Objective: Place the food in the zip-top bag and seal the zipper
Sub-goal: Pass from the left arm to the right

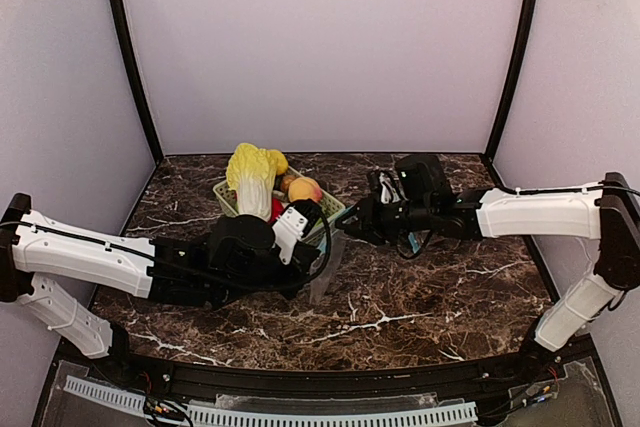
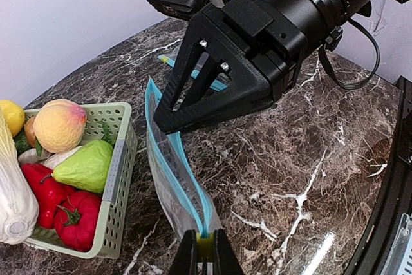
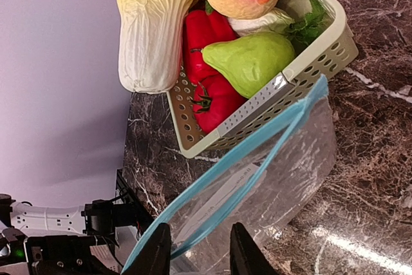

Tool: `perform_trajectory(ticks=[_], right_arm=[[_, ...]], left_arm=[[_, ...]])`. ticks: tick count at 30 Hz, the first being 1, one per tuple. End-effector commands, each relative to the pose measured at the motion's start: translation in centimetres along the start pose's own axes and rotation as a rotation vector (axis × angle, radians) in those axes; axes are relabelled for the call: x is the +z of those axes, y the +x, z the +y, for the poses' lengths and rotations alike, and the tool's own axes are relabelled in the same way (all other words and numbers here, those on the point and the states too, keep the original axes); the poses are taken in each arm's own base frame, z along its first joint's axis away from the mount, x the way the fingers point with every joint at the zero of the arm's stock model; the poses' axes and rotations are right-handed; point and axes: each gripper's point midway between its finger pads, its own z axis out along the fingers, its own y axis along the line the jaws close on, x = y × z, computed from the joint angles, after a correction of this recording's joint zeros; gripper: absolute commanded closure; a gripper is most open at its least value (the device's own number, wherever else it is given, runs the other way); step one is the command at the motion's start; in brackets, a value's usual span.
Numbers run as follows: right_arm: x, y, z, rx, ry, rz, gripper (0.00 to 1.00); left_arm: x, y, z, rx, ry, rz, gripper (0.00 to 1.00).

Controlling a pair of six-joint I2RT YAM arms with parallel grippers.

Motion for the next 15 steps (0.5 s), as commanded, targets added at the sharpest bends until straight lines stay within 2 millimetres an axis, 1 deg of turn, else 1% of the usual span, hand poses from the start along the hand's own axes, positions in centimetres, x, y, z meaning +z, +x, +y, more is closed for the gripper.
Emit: perform_trajectory(ticks=[1,3,6,9,11,13,14,15], right_arm=[[0.5,-0.4,1.3,-0.017,-0.041,-0.006,0.73],[0.5,-0.4,1.5,-0.019,-0.045,-0.003,0.74],[0.6,-0.4,1.6,-0.018,-0.050,-0.001,0.89],[0.5,-0.4,1.5,-0.016,-0.047,-0.005,0.99],[0.2,-0.5,1.5,-0.022,-0.046,-0.012,1.00],[-0.2,-0.8,2.0,-0.047,-0.054,-0.025,1.00],[-0.4,-1.0,2.1,-0.063,-0.054,-0.036,1.00],[-0.7,-1.1,2.2,-0.079,-0.051,-0.045,1.00]], left_arm=[[0.1,0.4,-0.8,0.013,0.031,0.000,0.99],[0.2,0.4,-0.9,0.014,0.034,0.001,0.99],[0.2,0.4,-0.9,0.013,0.033,0.000,0.99],[0.2,0.4,-0.8,0.008,0.028,0.003,0.99],[0.2,0.6,-0.8,0.003,0.028,0.006,0.99],[0.0,0.6,-0.8,-0.024,0.033,0.005,0.89],[-0.3,0.3,-0.7,-0.052,0.038,-0.004,0.74],[-0.5,0.1,-0.7,-0.068,0.039,-0.007,0.66]])
